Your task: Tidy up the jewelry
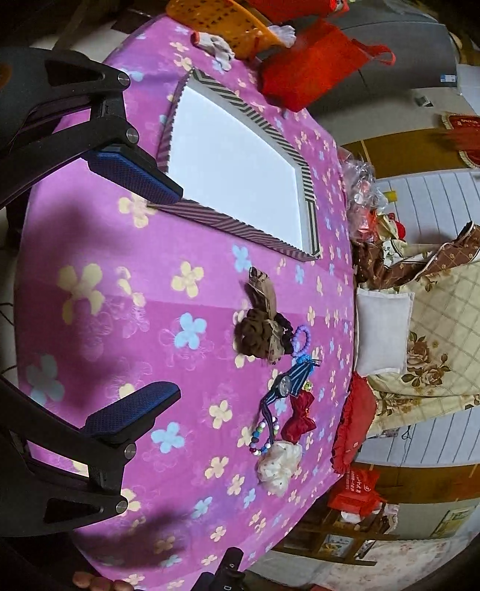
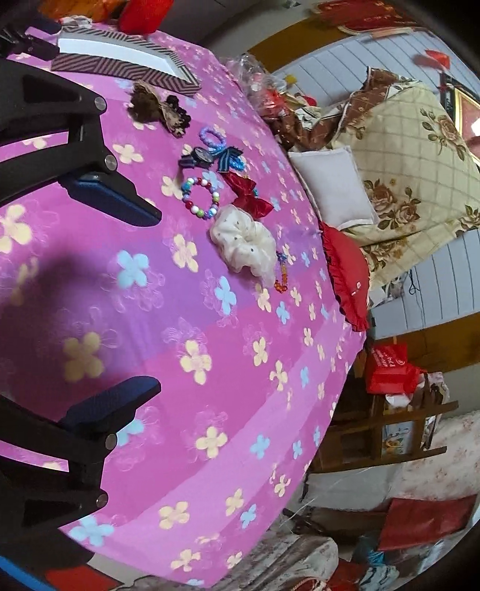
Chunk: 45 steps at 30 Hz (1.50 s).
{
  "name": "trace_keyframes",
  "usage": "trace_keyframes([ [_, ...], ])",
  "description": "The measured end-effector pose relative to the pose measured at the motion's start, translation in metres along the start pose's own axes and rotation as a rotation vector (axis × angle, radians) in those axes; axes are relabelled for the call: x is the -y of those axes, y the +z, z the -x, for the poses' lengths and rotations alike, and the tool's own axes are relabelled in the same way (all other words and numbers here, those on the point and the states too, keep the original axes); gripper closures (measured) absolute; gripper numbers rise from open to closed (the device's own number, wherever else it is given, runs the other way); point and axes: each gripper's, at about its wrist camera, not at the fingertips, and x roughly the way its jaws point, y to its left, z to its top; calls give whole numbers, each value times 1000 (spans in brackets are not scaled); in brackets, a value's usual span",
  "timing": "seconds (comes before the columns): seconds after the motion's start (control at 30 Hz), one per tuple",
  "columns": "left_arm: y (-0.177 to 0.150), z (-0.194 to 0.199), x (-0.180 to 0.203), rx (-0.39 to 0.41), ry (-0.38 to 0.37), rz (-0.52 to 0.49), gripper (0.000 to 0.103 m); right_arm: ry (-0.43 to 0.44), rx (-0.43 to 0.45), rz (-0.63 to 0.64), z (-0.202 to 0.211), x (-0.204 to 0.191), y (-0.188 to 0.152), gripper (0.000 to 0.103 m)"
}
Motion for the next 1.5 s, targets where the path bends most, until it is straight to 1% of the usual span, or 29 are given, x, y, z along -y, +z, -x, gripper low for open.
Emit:
trace_keyframes([
  [0.13, -4, 5, -3, -14, -20, 17, 6, 13, 5, 87, 10, -16, -10, 22],
  [0.23, -7, 9, -4, -19, -24, 25, 6, 14, 18, 120, 16, -24, -19, 21],
  [0.4, -11, 13, -2, -27, -26, 23, 6, 1, -2, 154, 13, -29, -28, 21],
  [0.5, -13, 13, -1, -43, -28, 15, 6, -7, -12, 154, 9, -28, -31, 21],
  [0.6, -16, 14, 2, -42, -25, 0, 6, 1, -32, 147, 6, -26, -33, 21],
  [0.97, -22, 11, 16, -60, -34, -65, 6, -11, -53, 155, -1, -25, -40, 21],
  [1.03, -22, 9, 15, -71, -24, -62, 6, -12, -59, 157, -3, -25, -41, 21],
  [1.17, -23, 4, 11, -91, -32, -35, 6, -15, -72, 158, -7, -24, -44, 21],
  [1.37, -25, 2, 14, -96, -45, -45, 6, -10, -89, 169, -12, -25, -49, 21],
  [1.43, -23, 3, 15, -96, -73, -58, 12, -8, -91, 173, -13, -26, -50, 21],
  [1.47, -20, 3, 14, -96, -88, -67, 21, -8, -94, 176, -15, -26, -50, 21],
  [1.5, -17, 2, 13, -96, -95, -73, 27, -6, -96, 176, -15, -25, -51, 21],
])
